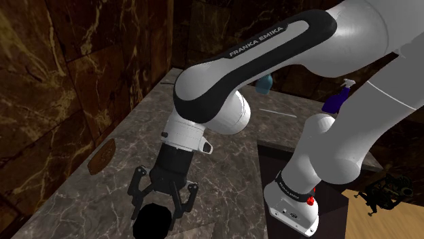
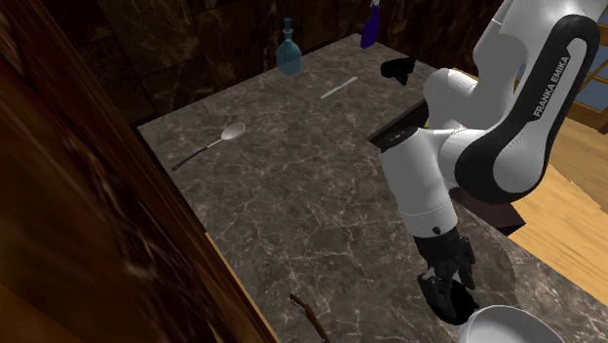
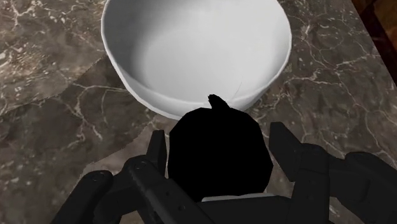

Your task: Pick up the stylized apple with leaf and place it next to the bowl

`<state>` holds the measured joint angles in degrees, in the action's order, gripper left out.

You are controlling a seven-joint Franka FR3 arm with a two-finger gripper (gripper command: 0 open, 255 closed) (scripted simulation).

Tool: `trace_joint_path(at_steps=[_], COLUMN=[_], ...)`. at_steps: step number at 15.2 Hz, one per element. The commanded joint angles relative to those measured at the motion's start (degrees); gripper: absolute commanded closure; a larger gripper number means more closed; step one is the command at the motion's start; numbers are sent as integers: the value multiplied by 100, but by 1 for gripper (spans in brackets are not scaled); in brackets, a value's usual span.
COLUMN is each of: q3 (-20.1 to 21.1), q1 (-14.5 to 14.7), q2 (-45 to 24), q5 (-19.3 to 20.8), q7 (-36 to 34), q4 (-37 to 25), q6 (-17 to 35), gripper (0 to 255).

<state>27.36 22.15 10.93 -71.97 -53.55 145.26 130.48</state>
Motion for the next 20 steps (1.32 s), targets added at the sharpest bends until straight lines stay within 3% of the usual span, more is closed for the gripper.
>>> trace_joint_path(at_steps=[1,11,12,17,20], q3=[24,49,49,49,-247], q1=[11,23,23,23,-189], q2=[-138,-311,-311,-310,239], q5=[-90,-195,-195,-195,220], q7=[150,331,331,331,95], q4=[18,31,32,32,149], q6=[116,248,248,247,-351], gripper=[255,255,0,0,0])
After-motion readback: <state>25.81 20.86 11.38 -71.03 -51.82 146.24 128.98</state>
